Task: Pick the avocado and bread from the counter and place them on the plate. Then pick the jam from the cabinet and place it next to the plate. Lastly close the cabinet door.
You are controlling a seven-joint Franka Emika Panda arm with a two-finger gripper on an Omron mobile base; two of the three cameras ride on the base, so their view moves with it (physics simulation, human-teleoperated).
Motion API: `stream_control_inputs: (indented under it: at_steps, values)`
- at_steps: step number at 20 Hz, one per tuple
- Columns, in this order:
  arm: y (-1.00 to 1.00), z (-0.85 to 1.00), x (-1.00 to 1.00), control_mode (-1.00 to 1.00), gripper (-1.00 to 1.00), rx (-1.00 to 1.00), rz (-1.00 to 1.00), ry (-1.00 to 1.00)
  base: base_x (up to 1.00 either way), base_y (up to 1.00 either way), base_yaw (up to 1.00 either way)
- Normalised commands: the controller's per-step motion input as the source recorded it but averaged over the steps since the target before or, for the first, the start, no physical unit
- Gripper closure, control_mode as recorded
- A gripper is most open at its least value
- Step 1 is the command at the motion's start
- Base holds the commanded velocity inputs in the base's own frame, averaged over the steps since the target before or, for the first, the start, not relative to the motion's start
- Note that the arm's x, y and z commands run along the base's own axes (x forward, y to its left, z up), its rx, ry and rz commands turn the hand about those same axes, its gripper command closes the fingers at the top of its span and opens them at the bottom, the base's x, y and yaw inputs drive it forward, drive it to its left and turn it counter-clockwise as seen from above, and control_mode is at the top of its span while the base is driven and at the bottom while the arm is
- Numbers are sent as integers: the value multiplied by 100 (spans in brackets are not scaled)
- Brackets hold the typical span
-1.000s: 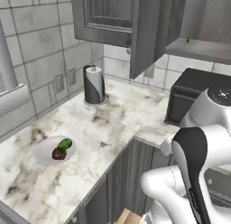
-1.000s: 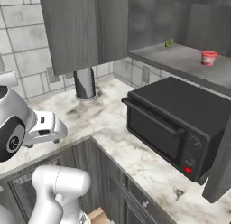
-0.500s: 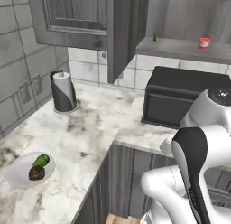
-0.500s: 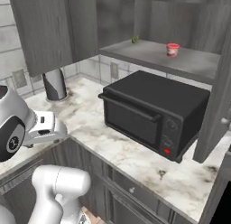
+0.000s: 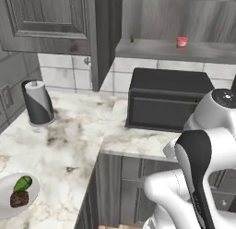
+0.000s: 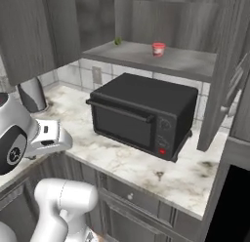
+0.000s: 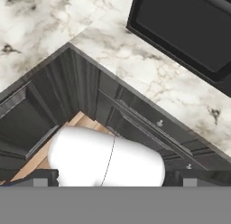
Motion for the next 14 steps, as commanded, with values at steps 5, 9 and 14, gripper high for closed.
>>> stream_control_inputs:
  at_steps: [5,9,14]
  values:
    - [0,0,0,100,-100,0,0,0,13,5,-34]
    - [0,0,0,100,-100,0,0,0,21,10,-34]
    - [0,0,0,100,-100,0,0,0,26,17,-33]
